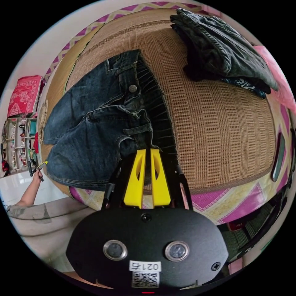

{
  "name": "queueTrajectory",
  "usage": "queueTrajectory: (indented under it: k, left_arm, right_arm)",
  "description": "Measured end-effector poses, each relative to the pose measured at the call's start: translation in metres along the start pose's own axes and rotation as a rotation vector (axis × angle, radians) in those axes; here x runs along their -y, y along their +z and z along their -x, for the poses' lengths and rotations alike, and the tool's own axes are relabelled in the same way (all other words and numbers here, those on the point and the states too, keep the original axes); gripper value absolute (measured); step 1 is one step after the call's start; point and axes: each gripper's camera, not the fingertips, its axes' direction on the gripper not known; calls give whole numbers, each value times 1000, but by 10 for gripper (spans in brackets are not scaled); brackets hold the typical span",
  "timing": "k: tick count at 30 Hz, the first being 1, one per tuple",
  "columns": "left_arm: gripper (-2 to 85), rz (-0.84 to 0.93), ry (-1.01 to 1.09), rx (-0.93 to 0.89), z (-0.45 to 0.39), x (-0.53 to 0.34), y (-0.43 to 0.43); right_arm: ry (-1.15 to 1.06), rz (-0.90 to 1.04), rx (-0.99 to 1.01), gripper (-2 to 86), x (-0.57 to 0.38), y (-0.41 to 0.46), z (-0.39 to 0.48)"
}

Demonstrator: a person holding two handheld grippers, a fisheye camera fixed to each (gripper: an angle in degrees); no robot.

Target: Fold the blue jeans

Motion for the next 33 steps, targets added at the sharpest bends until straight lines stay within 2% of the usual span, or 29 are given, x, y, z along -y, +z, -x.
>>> queueTrajectory:
  k: [3, 4, 6, 9, 14, 18, 23, 26, 30, 33]
  left_arm:
    - [-9, -74, -13, 49, 6, -37, -19]
    - [-8, -147, -36, 70, 9, -64, -34]
    - [-6, -222, -100, 39, 19, -113, -53]
    - [6, -290, -256, -97, 43, -211, -61]
    - [89, -370, -572, -313, 75, -349, -22]
    - [110, -428, -686, -430, 92, -387, 11]
    - [64, -507, -775, -581, 131, -406, 39]
    - [47, -582, -744, -618, 145, -410, 33]
    - [46, -491, -768, -552, 157, -433, 45]
    - [49, -488, -818, -618, 166, -477, 66]
  right_arm:
    - [17, -21, -29, 5, -9, 13, -4]
    - [24, -39, -33, 4, -11, 14, -5]
    - [52, -113, -21, 1, -23, 18, -11]
    - [20, -141, -20, -1, -38, 31, -14]
    - [29, -181, 49, -1, -59, 55, -29]
    - [67, -190, 99, -1, -64, 77, -44]
    - [52, -165, 79, -1, -61, 103, -51]
    - [48, -159, 87, -1, -62, 117, -55]
    - [104, -167, 174, 2, -70, 141, -68]
    - [192, -190, 270, 8, -81, 162, -86]
